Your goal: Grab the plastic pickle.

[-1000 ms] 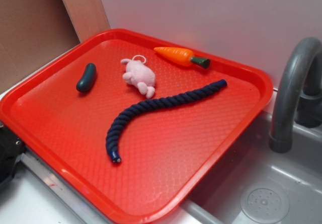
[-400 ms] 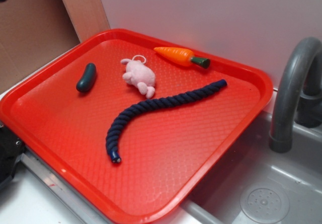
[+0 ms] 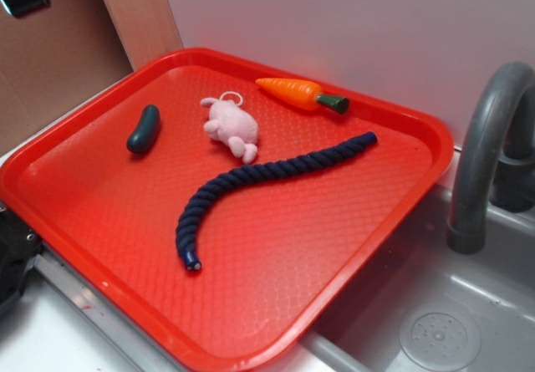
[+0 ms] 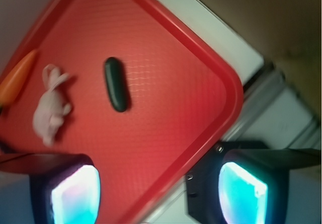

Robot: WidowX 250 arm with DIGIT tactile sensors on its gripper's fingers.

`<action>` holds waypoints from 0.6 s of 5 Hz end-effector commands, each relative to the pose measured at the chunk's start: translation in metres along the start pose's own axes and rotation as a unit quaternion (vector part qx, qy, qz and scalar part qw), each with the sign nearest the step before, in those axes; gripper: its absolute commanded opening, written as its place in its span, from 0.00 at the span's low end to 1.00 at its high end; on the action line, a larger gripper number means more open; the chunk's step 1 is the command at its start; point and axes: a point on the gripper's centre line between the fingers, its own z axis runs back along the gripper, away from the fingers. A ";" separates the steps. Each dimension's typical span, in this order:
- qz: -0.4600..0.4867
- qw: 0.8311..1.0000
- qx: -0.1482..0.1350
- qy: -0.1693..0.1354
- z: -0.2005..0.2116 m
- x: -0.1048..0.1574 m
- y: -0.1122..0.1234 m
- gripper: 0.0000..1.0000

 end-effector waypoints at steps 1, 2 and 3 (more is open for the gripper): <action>0.003 0.999 -0.022 -0.022 -0.043 -0.011 0.001 1.00; -0.014 0.999 -0.035 -0.025 -0.065 -0.004 -0.010 1.00; -0.033 0.998 -0.028 -0.054 -0.078 0.003 -0.024 1.00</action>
